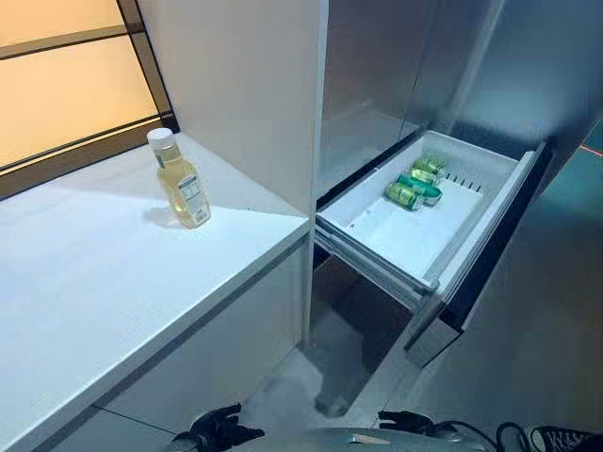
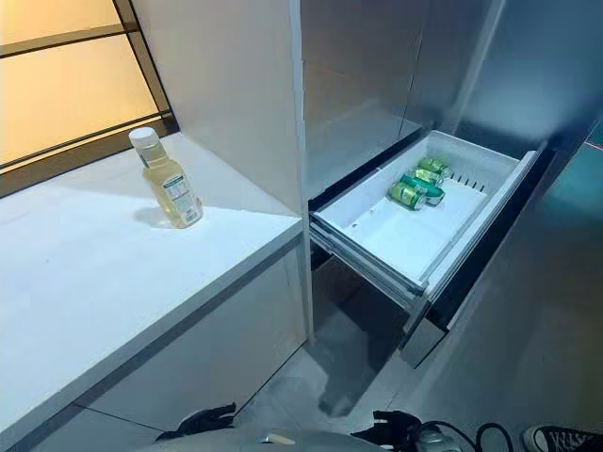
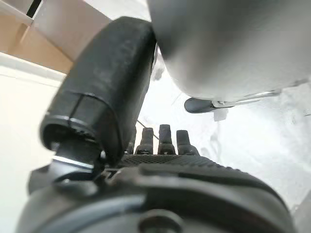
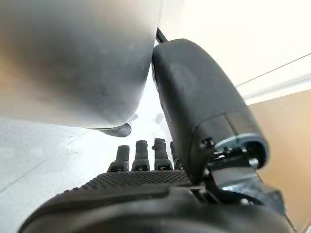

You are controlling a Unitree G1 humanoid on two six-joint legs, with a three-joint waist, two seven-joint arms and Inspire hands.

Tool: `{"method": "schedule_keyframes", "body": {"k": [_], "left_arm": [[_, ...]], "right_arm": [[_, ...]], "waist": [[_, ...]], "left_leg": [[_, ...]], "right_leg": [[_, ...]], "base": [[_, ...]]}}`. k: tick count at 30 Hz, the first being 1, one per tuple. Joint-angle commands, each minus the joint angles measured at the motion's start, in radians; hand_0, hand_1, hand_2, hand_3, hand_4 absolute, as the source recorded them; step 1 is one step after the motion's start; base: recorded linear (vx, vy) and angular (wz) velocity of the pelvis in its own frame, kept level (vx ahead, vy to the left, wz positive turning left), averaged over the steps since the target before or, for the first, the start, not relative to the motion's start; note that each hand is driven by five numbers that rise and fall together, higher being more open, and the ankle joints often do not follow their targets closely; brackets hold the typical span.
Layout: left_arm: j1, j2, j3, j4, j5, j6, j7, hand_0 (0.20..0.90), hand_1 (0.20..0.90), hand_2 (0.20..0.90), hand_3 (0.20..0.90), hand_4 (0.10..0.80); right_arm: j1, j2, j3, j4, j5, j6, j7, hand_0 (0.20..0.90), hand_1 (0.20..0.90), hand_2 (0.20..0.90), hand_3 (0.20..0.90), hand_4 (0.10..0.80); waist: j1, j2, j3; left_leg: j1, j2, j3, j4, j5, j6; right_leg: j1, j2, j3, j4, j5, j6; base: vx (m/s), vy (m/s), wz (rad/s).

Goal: Put drinks into fridge and close the fridge

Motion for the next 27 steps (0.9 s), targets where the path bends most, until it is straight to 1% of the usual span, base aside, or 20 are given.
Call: {"method": "schedule_keyframes", "body": {"k": [1, 5, 8, 9, 10, 11, 13, 14, 15, 16, 18, 20, 21, 22, 23, 24, 25, 27], "left_arm": [[-0.047, -0.027, 0.032, 0.044, -0.029, -0.046, 0.007, 0.9, 0.9, 0.9, 0.9, 0.8], [-0.047, -0.027, 0.036, 0.045, -0.025, -0.046, 0.008, 0.9, 0.9, 0.9, 0.9, 0.8], [-0.051, -0.024, 0.027, 0.041, 0.007, -0.068, 0.006, 0.9, 0.9, 0.9, 0.9, 0.8], [-0.055, -0.021, 0.02, 0.037, 0.044, -0.084, -0.004, 0.9, 0.9, 0.9, 0.9, 0.8], [-0.06, -0.015, 0.001, 0.03, 0.104, -0.131, -0.002, 0.9, 0.9, 0.9, 0.9, 0.8], [-0.065, -0.01, -0.012, 0.018, 0.109, -0.139, -0.005, 0.9, 0.9, 0.9, 0.9, 0.8], [-0.093, 0.014, -0.058, -0.057, 0.155, -0.159, -0.049, 0.9, 0.9, 0.9, 0.9, 0.8], [-0.099, 0.021, -0.069, -0.074, 0.186, -0.172, -0.056, 0.9, 0.9, 0.9, 0.9, 0.8], [-0.11, 0.035, -0.092, -0.104, 0.205, -0.167, -0.058, 0.9, 0.9, 0.9, 0.9, 0.8], [-0.124, 0.051, -0.115, -0.133, 0.255, -0.161, -0.064, 0.9, 0.9, 0.9, 0.9, 0.8], [-0.155, 0.088, -0.16, -0.203, 0.32, -0.127, -0.085, 0.9, 0.9, 0.9, 0.9, 0.8], [-0.188, 0.131, -0.201, -0.293, 0.339, -0.069, -0.183, 0.9, 0.9, 0.9, 0.9, 0.8], [-0.203, 0.158, -0.221, -0.353, 0.331, -0.037, -0.254, 0.9, 0.9, 0.9, 0.9, 0.8], [-0.221, 0.193, -0.231, -0.424, 0.303, -0.005, -0.332, 0.9, 0.9, 0.9, 0.9, 0.8], [-0.253, 0.251, -0.243, -0.547, 0.238, 0.029, -0.438, 0.9, 0.9, 0.9, 0.9, 0.8], [-0.262, 0.271, -0.245, -0.586, 0.202, 0.043, -0.479, 0.9, 0.9, 0.9, 0.9, 0.8], [-0.287, 0.297, -0.235, -0.666, 0.142, 0.098, -0.553, 0.9, 0.9, 0.9, 0.9, 0.8], [-0.332, 0.354, -0.202, -0.881, 0.001, 0.242, -0.698, 0.9, 0.9, 0.9, 0.9, 0.8]], "right_arm": [[-0.022, -0.016, 0.025, 0.053, -0.034, -0.011, 0.012, 0.9, 0.9, 0.9, 0.9, 0.8], [-0.021, -0.018, 0.023, 0.05, -0.038, -0.011, 0.015, 0.9, 0.9, 0.9, 0.9, 0.8], [-0.022, -0.019, 0.028, 0.044, -0.04, -0.006, 0.015, 0.9, 0.9, 0.9, 0.9, 0.8], [-0.023, -0.021, 0.03, 0.04, -0.043, -0.002, 0.018, 0.9, 0.9, 0.9, 0.9, 0.8], [-0.026, -0.024, 0.034, 0.038, -0.046, 0.002, 0.022, 0.9, 0.9, 0.9, 0.9, 0.8], [-0.026, -0.025, 0.039, 0.035, -0.045, 0.004, 0.022, 0.9, 0.9, 0.9, 0.9, 0.8], [-0.034, -0.04, 0.053, 0.017, -0.047, 0.017, 0.03, 0.9, 0.9, 0.9, 0.9, 0.8], [-0.036, -0.044, 0.055, 0.013, -0.048, 0.02, 0.032, 0.9, 0.9, 0.9, 0.9, 0.8], [-0.038, -0.051, 0.06, 0.006, -0.048, 0.025, 0.036, 0.9, 0.9, 0.9, 0.9, 0.8], [-0.042, -0.059, 0.064, -0.001, -0.048, 0.03, 0.039, 0.9, 0.9, 0.9, 0.9, 0.8], [-0.047, -0.073, 0.078, -0.018, -0.045, 0.043, 0.043, 0.9, 0.9, 0.9, 0.9, 0.8], [-0.053, -0.085, 0.089, -0.026, -0.045, 0.051, 0.046, 0.9, 0.9, 0.9, 0.9, 0.8], [-0.054, -0.091, 0.096, -0.03, -0.044, 0.054, 0.045, 0.9, 0.9, 0.9, 0.9, 0.8], [-0.054, -0.094, 0.099, -0.03, -0.045, 0.052, 0.043, 0.9, 0.9, 0.9, 0.9, 0.8], [-0.051, -0.098, 0.101, -0.024, -0.045, 0.046, 0.038, 0.9, 0.9, 0.9, 0.9, 0.8], [-0.05, -0.098, 0.101, -0.022, -0.045, 0.043, 0.036, 0.9, 0.9, 0.9, 0.9, 0.8], [-0.045, -0.098, 0.098, -0.015, -0.047, 0.034, 0.032, 0.9, 0.9, 0.9, 0.9, 0.8], [-0.031, -0.099, 0.084, 0.003, -0.054, 0.009, 0.026, 0.9, 0.9, 0.9, 0.9, 0.8]], "waist": [[0.016, 0.006, 0.01], [0.015, 0.005, 0.01], [0.013, 0.004, 0.012], [0.011, 0.005, 0.011], [0.009, 0.006, 0.011], [0.007, 0.007, 0.011], [0.002, 0.014, 0.015], [0.001, 0.015, 0.016], [0.0, 0.018, 0.018], [-0.002, 0.023, 0.019], [-0.01, 0.032, 0.021], [-0.017, 0.042, 0.023], [-0.021, 0.048, 0.024], [-0.023, 0.054, 0.025], [-0.026, 0.062, 0.026], [-0.026, 0.064, 0.027], [-0.027, 0.067, 0.027], [-0.025, 0.073, 0.027]], "left_leg": [[0.003, -0.003, 0.05, 0.024, -0.081, 0.003], [0.002, -0.002, 0.051, 0.025, -0.08, 0.003], [0.002, -0.001, 0.054, 0.026, -0.08, 0.002], [0.002, -0.001, 0.055, 0.025, -0.08, 0.001], [0.003, 0.0, 0.057, 0.024, -0.08, 0.0], [0.003, 0.001, 0.058, 0.023, -0.079, -0.001], [0.002, 0.003, 0.061, 0.022, -0.078, -0.003], [0.001, 0.004, 0.061, 0.022, -0.078, -0.003], [0.001, 0.004, 0.062, 0.021, -0.077, -0.004], [0.0, 0.005, 0.063, 0.02, -0.076, -0.004], [0.0, 0.007, 0.065, 0.018, -0.073, -0.003], [-0.002, 0.009, 0.068, 0.017, -0.072, -0.003], [-0.003, 0.009, 0.07, 0.018, -0.071, -0.003], [-0.004, 0.009, 0.07, 0.018, -0.071, -0.002], [-0.006, 0.007, 0.07, 0.018, -0.07, 0.0], [-0.006, 0.007, 0.07, 0.018, -0.071, 0.001], [-0.007, 0.006, 0.07, 0.017, -0.071, 0.003], [-0.007, 0.001, 0.065, 0.018, -0.074, 0.007]], "right_leg": [[-0.023, -0.011, -0.05, 0.048, -0.013, 0.038], [-0.025, -0.011, -0.051, 0.05, -0.013, 0.037], [-0.024, -0.01, -0.048, 0.05, -0.014, 0.037], [-0.025, -0.01, -0.047, 0.051, -0.014, 0.037], [-0.026, -0.009, -0.046, 0.051, -0.014, 0.037], [-0.026, -0.008, -0.045, 0.052, -0.014, 0.037], [-0.032, -0.007, -0.04, 0.054, -0.014, 0.039], [-0.032, -0.007, -0.039, 0.054, -0.014, 0.04], [-0.034, -0.006, -0.038, 0.055, -0.014, 0.04], [-0.036, -0.005, -0.036, 0.057, -0.014, 0.04], [-0.04, -0.005, -0.032, 0.059, -0.014, 0.042], [-0.044, -0.005, -0.029, 0.06, -0.014, 0.044], [-0.046, -0.005, -0.026, 0.062, -0.014, 0.046], [-0.048, -0.005, -0.024, 0.062, -0.013, 0.048], [-0.051, -0.006, -0.021, 0.062, -0.011, 0.05], [-0.051, -0.007, -0.021, 0.063, -0.011, 0.051], [-0.052, -0.007, -0.02, 0.062, -0.01, 0.052], [-0.049, -0.01, -0.019, 0.059, -0.009, 0.055]], "base": [[0.0, 0.0, 0.0], [0.0, 0.0, 0.0], [0.0, 0.0, 0.0], [0.0, 0.0, 0.0], [0.0, 0.0, 0.0], [0.0, 0.0, 0.0], [-0.017, 0.01, -0.01], [-0.033, 0.021, -0.02], [0.0, 0.0, 0.0], [-0.025, 0.031, -0.02], [-0.022, 0.045, -0.01], [-0.017, 0.051, -0.01], [-0.017, 0.05, -0.01], [-0.022, 0.059, -0.02], [-0.02, 0.05, -0.02], [-0.016, 0.044, -0.02], [0.0, 0.0, 0.0], [-0.004, 0.015, -0.01]]}}
